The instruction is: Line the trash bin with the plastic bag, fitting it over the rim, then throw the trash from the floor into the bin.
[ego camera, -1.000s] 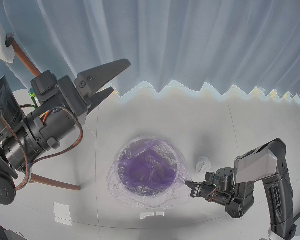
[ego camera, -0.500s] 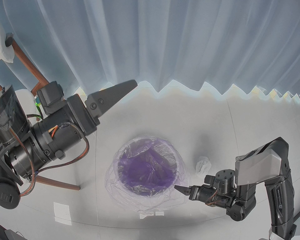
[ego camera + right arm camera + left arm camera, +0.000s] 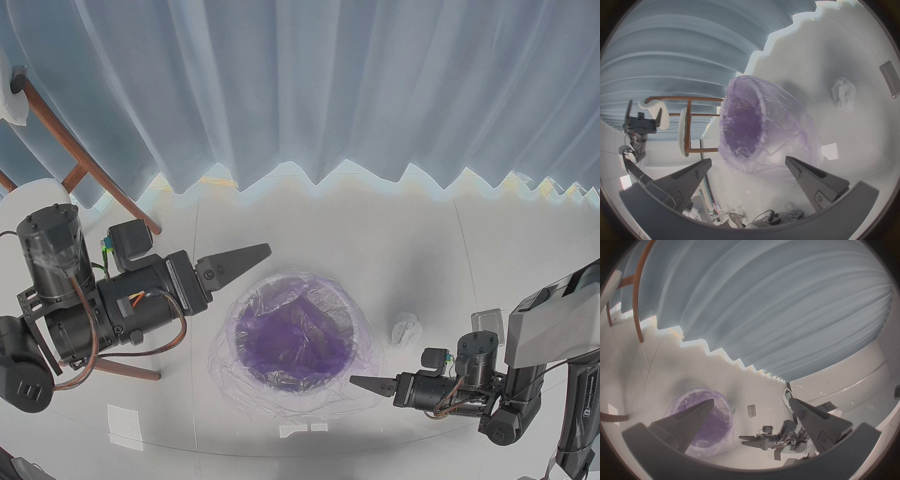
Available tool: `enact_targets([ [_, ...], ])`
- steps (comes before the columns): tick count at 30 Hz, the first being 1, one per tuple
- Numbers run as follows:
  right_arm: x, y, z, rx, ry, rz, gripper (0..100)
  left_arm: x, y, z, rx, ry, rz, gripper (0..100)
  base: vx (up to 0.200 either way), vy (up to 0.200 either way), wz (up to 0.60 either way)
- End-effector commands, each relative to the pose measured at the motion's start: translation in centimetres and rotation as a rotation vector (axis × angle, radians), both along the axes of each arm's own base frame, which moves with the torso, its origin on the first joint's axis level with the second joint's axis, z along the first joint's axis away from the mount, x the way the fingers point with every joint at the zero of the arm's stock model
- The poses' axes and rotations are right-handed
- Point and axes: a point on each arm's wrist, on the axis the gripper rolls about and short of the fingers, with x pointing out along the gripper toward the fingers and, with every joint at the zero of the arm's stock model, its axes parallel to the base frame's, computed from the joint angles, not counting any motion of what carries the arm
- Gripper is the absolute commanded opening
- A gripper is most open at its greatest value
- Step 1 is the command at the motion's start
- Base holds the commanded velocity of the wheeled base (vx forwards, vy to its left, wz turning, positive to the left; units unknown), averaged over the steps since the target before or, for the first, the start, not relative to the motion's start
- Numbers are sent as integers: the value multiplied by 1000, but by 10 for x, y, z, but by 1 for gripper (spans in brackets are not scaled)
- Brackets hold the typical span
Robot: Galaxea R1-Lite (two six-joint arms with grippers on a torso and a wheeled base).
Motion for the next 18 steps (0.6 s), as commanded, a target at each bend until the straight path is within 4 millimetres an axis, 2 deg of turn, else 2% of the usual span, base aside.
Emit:
enact_targets([
  [1, -4, 7, 31, 112, -36, 2, 100, 40, 14, -20, 5, 45, 18, 100, 0, 0, 0],
  [3, -1, 8, 33, 139, -21, -11, 100, 47, 14, -26, 3, 51, 7, 100, -200, 0, 0],
  [7, 2, 11, 36, 178, 2, -26, 100, 53, 10, -51, 32, 105, -7, 100, -200, 0, 0],
  [8, 3, 11, 35, 181, 6, -28, 100, 54, 6, -64, 54, 146, -16, 100, -200, 0, 0],
  [9, 3, 11, 35, 180, 7, -28, 100, 54, 6, -66, 57, 153, -18, 100, -200, 0, 0],
  [16, 5, 13, 29, 170, 18, -28, 100, 64, 5, -115, 124, 317, 1, 100, -200, 0, 0],
  [18, 6, 13, 26, 164, 21, -29, 100, 62, 9, -123, 138, 344, 11, 100, 0, 0, 0],
])
